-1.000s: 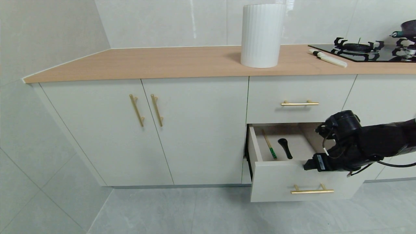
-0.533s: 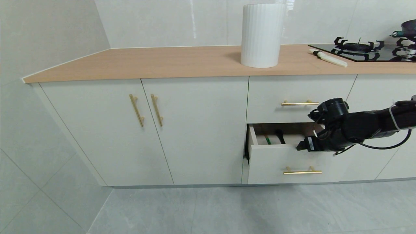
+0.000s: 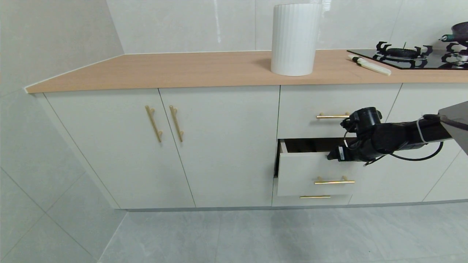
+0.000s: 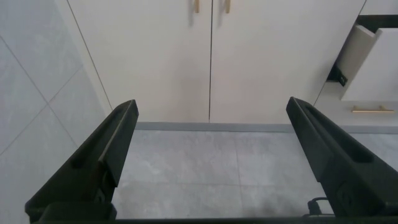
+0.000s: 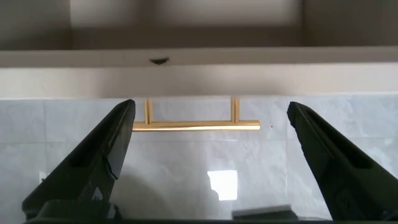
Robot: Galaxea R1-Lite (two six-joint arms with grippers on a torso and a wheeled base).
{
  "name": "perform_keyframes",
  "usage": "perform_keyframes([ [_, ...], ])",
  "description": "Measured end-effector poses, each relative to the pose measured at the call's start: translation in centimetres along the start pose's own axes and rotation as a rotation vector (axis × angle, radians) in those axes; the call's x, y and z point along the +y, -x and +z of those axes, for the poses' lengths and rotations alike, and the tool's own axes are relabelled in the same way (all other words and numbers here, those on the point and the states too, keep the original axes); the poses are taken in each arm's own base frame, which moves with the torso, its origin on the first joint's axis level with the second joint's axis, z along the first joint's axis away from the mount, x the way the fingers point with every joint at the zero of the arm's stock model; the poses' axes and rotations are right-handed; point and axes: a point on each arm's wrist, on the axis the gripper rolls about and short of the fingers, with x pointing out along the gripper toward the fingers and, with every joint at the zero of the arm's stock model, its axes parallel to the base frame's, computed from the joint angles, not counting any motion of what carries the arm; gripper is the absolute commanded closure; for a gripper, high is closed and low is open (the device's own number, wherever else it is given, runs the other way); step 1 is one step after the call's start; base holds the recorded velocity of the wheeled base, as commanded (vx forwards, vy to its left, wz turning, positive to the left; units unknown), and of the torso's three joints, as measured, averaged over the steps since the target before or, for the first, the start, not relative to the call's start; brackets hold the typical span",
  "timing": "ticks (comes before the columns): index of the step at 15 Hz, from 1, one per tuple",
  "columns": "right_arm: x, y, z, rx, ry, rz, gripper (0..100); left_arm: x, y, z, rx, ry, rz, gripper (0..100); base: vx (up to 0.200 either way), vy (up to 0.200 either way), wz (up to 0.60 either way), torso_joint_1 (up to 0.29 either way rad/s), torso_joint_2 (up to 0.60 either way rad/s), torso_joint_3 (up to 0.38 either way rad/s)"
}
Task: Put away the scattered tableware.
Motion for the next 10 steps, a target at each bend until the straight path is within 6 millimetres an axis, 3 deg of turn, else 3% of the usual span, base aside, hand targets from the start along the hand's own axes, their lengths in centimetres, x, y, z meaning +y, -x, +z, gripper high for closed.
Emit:
perform_keyframes([
  [10, 0.1, -2.7, 0.5, -0.141, -0.028, 0.001, 0, 0.0, 0.0, 0.0, 0.000, 0.000, 0.000, 0, 0.000, 0.000, 0.00, 0.000, 0.00, 0.000],
])
